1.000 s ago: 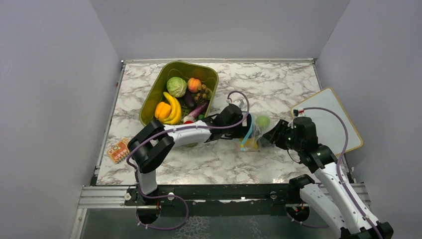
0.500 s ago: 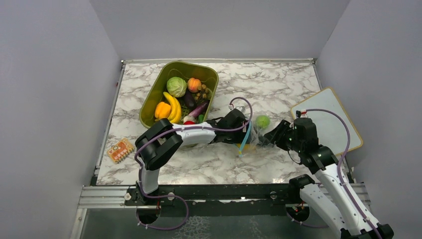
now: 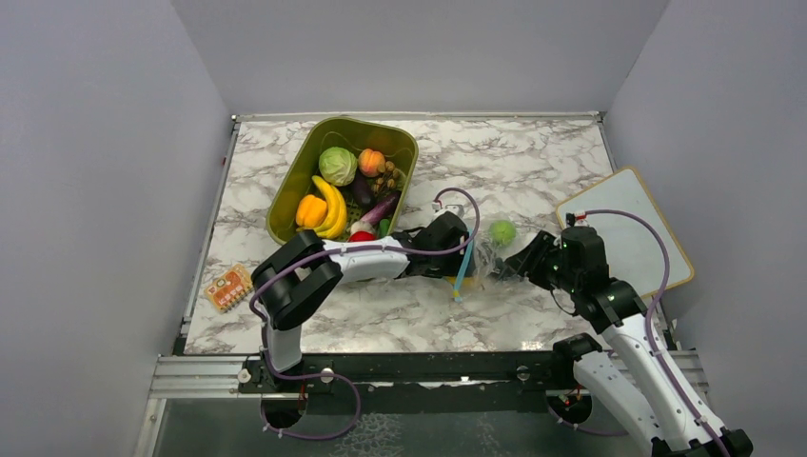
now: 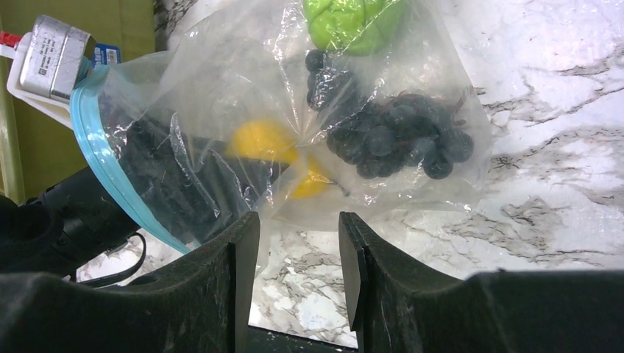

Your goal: Open the zip-top bag and remove the fake food

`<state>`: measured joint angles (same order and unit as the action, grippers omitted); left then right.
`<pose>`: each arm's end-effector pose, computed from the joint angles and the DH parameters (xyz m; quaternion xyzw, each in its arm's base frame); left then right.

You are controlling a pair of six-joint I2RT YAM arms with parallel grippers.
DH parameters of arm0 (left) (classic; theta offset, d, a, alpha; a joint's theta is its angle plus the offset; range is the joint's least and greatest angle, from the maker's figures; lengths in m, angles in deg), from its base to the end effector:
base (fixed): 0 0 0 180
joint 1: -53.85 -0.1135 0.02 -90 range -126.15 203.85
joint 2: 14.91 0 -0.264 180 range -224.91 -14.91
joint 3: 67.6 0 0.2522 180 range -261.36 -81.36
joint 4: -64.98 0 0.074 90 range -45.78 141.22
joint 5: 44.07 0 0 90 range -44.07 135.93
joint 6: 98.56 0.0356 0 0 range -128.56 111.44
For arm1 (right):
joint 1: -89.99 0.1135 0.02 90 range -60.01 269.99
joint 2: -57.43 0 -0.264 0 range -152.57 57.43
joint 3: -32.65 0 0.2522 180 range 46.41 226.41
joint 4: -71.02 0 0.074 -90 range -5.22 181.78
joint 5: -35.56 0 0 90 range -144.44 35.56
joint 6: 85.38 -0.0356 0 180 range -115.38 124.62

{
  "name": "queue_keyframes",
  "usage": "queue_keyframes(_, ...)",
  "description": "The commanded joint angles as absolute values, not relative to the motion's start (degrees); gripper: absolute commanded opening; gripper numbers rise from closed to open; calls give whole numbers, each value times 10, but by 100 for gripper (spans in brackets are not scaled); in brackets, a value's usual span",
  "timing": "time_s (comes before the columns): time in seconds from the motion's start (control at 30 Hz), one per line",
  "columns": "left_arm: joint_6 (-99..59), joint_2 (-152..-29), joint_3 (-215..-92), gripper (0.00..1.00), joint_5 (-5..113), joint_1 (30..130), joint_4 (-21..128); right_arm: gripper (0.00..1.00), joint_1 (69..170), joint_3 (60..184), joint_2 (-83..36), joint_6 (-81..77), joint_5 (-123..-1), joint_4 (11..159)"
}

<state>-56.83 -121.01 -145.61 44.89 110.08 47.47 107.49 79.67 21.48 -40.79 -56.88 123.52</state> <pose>0.2186 -0.3258 0.1701 0.0608 0.9238 -0.2936 0.2380 0.1292 0.0423 0.2444 0.2113 0.8865 0.2311 0.3406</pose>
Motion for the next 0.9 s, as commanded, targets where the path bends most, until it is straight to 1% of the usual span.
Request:
queue_keyframes(0.0, -562, -1193, -1446, 70, 418, 1103, 446, 45, 1072, 795, 217, -402, -570, 1232)
queue_keyframes(0.07, -566, -1192, -1445, 72, 416, 1103, 447, 45, 1072, 797, 220, -385, -589, 1220)
queue_keyframes(0.17, -569, -1190, -1442, 71, 411, 1103, 449, 45, 1072, 798, 224, -354, -643, 1183)
queue_keyframes(0.3, -570, -1186, -1438, 67, 408, 1103, 454, 45, 1072, 792, 216, -332, -728, 1113)
queue_keyframes(0.4, -572, -1182, -1435, 65, 405, 1103, 455, 47, 1072, 795, 180, -327, -812, 1056)
queue_keyframes(0.47, -571, -1183, -1435, 63, 405, 1103, 455, 48, 1072, 806, 148, -327, -841, 1037)
queue_keyframes(0.67, -577, -1185, -1430, 61, 410, 1103, 462, 50, 1072, 848, 80, -303, -850, 1033)
queue_keyframes(0.87, -579, -1190, -1433, 59, 413, 1103, 465, 51, 1073, 871, 40, -285, -854, 1038)
